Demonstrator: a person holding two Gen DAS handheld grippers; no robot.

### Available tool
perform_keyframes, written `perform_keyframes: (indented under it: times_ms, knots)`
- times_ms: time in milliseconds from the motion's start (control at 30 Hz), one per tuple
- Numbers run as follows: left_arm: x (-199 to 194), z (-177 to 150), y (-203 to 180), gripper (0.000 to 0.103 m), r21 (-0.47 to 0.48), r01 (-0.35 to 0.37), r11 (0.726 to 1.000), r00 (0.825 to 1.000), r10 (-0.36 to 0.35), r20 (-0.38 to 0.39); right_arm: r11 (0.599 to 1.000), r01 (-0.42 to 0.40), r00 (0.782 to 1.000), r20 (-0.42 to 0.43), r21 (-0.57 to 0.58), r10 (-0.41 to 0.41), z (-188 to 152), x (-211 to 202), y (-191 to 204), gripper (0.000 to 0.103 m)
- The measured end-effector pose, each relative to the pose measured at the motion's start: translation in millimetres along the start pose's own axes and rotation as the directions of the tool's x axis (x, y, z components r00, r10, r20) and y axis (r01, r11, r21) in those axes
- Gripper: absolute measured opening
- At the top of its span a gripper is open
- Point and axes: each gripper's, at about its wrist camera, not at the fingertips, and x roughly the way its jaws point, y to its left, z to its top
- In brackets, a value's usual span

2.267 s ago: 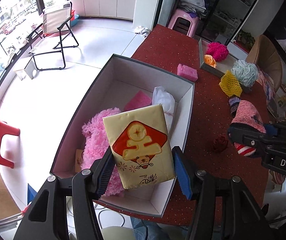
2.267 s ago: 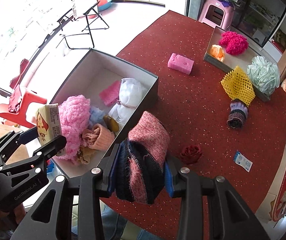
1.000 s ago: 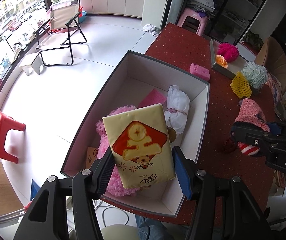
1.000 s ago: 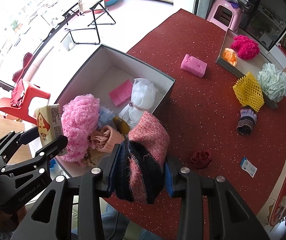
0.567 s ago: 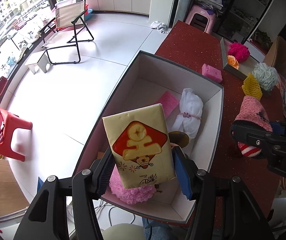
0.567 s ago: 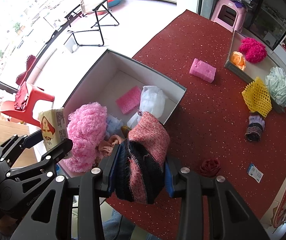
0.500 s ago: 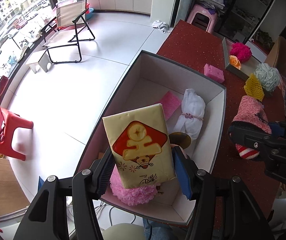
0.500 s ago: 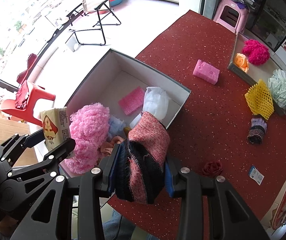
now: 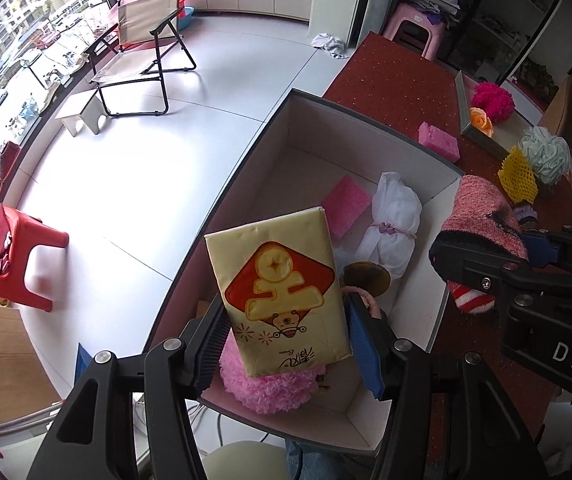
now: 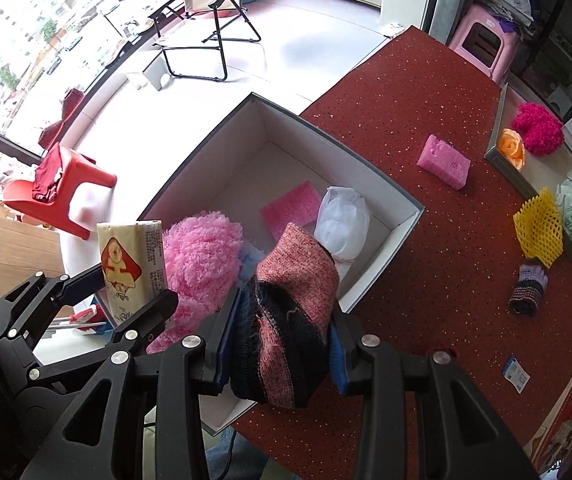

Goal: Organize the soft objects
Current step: 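Open both tools to drop tissue pack and striped sock in the box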

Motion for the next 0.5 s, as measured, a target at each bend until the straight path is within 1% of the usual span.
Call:
perform_keyframes:
  times_ms: [100,133,167,200,233,300,333,367,433,467,500]
  knots:
    - [3,-1,0,0.058,0.0,0.003,1.0,1.0,-0.003,-0.01,1.0,-0.001,1.0,-0.006,0.008,0.001,1,2,-1,0.042]
    - [3,-1,-1,0.061,0.0,0.006,1.0,1.0,-0.006,-0.01,1.0,-0.004,1.0,-0.007,0.007,0.004,1,3,-1,0.043]
    - [3,-1,-1,0.077,0.001,0.01,1.0,1.0,-0.01,-0.008,1.0,-0.006,1.0,-0.008,0.004,0.006,1,3,0,0.044]
    - [2,-2,-2,0.089,-0.001,0.007,1.0,1.0,-0.007,-0.002,1.0,-0.009,1.0,-0.008,0.0,0.009,1,3,0,0.044]
    - [1,-2,-2,0.103,-0.001,0.002,1.0,1.0,-0.002,0.003,1.0,-0.014,1.0,-0.01,-0.003,0.014,1,3,1,0.05]
    - [-2,-3,-2,0.103,0.002,-0.009,1.0,1.0,0.009,0.024,1.0,-0.015,1.0,-0.005,0.01,0.015,1,1,-1,0.075]
    - [-5,-3,-3,0.103,0.008,-0.023,1.0,0.999,0.023,0.031,1.0,-0.016,1.0,0.001,0.02,0.016,2,-1,-3,0.08]
    - [-6,-4,-3,0.103,0.015,-0.033,0.999,0.999,0.032,0.033,0.999,-0.019,1.0,0.01,0.029,0.019,2,-4,-5,0.081]
    - [-8,-4,-2,0.103,0.017,-0.025,1.0,0.999,0.024,0.04,0.999,-0.022,1.0,0.018,0.042,0.022,1,-8,-9,0.081]
    - [-11,-5,-1,0.103,0.012,-0.027,1.0,0.998,0.026,0.055,0.999,-0.019,1.0,0.023,0.049,0.018,1,-10,-11,0.082]
    - [-18,-5,0,0.103,0.004,-0.035,0.999,0.995,0.034,0.089,0.998,-0.018,0.999,0.031,0.056,0.017,0,-13,-13,0.082]
